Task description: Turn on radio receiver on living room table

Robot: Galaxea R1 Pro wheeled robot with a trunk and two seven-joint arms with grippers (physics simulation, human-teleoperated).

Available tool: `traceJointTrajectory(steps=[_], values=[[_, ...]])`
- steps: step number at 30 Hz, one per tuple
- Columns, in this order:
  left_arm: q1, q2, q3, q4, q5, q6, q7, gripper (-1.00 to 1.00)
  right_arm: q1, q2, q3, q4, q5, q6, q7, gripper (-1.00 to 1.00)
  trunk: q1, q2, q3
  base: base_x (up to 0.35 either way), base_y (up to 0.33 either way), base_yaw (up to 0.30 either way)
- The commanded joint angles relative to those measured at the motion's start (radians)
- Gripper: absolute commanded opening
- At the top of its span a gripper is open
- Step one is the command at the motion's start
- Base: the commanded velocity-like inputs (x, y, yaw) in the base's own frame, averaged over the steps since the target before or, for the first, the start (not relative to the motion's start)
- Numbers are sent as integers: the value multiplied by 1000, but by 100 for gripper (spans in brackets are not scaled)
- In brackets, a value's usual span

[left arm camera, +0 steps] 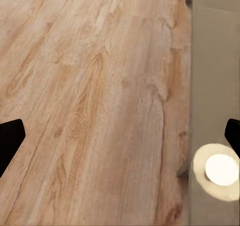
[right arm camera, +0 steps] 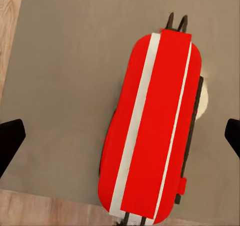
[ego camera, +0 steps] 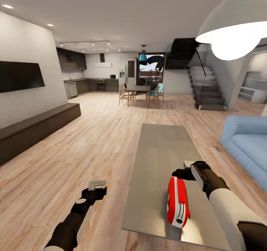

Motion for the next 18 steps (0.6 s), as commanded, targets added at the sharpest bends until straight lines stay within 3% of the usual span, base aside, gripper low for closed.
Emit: traceJointTrajectory(steps=[1, 8, 18], values=[[0, 0, 0, 0, 0, 0, 0, 100, 0, 0, 0, 0, 0, 0, 0, 100, 0, 0, 0, 68, 223, 0], [0, 0, 0, 0, 0, -1, 0, 100, 0, 0, 0, 0, 0, -1, 3, 100, 0, 0, 0, 58, 176, 0], [0, 0, 0, 0, 0, -1, 0, 100, 0, 0, 0, 1, 0, -28, 6, 100, 0, 0, 0, 7, 21, 0]])
